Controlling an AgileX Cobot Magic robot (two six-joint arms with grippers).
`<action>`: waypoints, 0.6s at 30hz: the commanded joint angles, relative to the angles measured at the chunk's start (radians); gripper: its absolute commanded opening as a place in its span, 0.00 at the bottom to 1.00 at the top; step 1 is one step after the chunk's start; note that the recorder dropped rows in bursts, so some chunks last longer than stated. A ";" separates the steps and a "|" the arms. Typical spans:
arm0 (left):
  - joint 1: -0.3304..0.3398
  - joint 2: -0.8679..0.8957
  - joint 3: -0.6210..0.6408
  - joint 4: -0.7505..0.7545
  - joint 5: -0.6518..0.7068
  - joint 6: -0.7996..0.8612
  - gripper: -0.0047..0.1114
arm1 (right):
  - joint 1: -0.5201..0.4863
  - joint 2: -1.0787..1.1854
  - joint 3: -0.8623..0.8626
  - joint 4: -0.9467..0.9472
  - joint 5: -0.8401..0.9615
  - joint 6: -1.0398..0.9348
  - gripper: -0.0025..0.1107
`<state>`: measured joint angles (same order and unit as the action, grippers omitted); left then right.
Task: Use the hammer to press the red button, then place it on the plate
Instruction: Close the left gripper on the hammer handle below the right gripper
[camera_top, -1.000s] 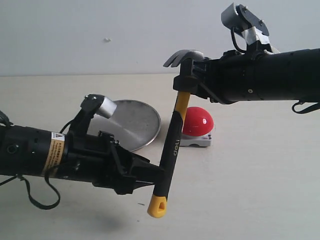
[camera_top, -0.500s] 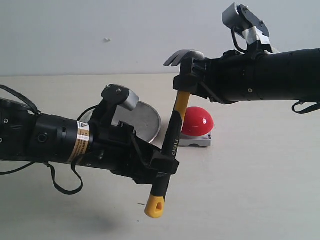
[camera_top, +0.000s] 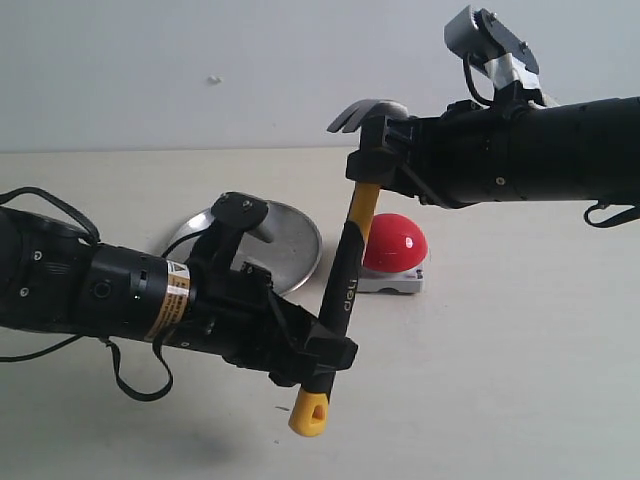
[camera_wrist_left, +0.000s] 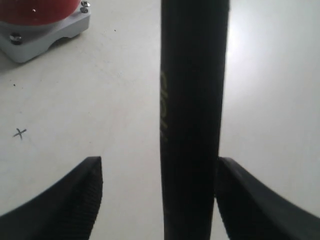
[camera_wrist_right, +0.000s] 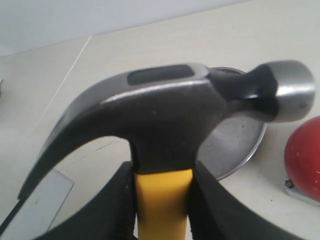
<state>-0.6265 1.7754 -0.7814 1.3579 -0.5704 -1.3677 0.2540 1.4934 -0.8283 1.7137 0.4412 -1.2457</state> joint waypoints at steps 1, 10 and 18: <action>-0.004 0.001 -0.019 -0.009 0.005 -0.011 0.59 | 0.002 -0.010 -0.009 0.031 0.034 -0.005 0.02; -0.004 0.024 -0.020 -0.037 -0.014 -0.027 0.59 | 0.002 -0.010 -0.009 0.031 0.023 -0.005 0.02; -0.004 0.054 -0.050 -0.043 -0.023 -0.027 0.59 | 0.002 -0.010 -0.009 0.031 0.023 -0.008 0.02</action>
<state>-0.6265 1.8246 -0.8165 1.3279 -0.5784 -1.3891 0.2540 1.4934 -0.8283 1.7137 0.4431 -1.2457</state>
